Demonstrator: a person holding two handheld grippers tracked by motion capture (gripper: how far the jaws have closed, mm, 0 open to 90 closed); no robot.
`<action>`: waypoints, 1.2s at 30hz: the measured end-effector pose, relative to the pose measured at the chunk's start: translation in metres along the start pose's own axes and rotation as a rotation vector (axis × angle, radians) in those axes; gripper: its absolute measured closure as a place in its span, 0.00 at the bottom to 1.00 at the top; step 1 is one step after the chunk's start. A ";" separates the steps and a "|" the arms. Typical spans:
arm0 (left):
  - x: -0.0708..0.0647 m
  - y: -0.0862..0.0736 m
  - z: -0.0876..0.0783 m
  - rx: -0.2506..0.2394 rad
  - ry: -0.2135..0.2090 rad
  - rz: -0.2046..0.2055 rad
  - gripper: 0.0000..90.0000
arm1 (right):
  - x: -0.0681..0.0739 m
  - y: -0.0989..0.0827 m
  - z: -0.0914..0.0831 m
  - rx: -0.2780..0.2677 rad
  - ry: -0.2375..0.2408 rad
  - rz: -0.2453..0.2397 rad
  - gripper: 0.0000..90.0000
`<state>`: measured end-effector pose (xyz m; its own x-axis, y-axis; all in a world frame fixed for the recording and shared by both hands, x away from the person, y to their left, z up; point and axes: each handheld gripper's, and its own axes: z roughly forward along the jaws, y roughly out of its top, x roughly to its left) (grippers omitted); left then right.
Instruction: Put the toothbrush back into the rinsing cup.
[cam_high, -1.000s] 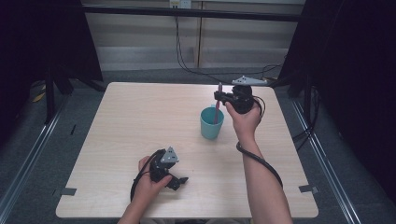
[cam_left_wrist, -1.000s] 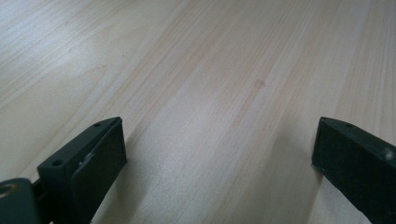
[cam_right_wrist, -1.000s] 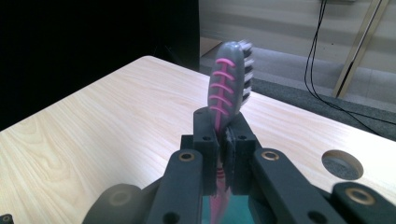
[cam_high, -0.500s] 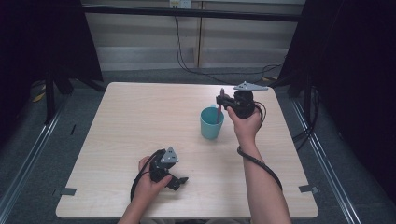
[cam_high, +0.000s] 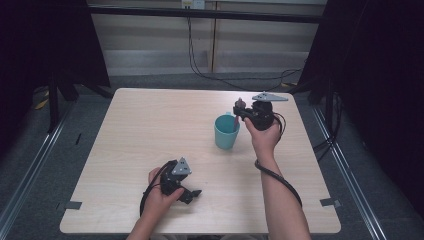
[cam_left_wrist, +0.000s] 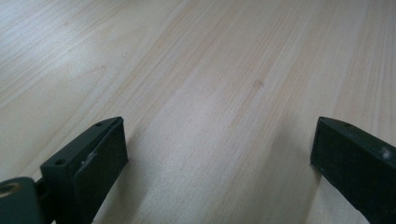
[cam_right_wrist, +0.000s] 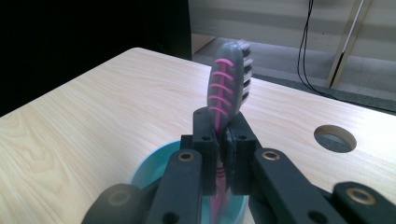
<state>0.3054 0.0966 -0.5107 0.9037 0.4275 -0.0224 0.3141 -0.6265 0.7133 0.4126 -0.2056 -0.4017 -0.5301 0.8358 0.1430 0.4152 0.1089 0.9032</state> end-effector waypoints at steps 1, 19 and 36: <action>0.000 0.000 0.000 0.000 0.000 0.000 0.04 | 0.000 -0.001 0.000 0.001 0.001 0.007 0.94; 0.000 0.000 0.000 -0.001 -0.003 -0.002 0.04 | -0.005 -0.013 0.002 0.023 -0.005 0.025 0.94; 0.000 0.000 0.000 -0.003 -0.002 -0.004 0.04 | -0.008 -0.017 0.001 0.030 -0.010 0.032 0.88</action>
<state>0.3051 0.0964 -0.5109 0.9031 0.4286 -0.0272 0.3170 -0.6226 0.7154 0.4109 -0.2133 -0.4183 -0.5084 0.8446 0.1677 0.4543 0.0977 0.8855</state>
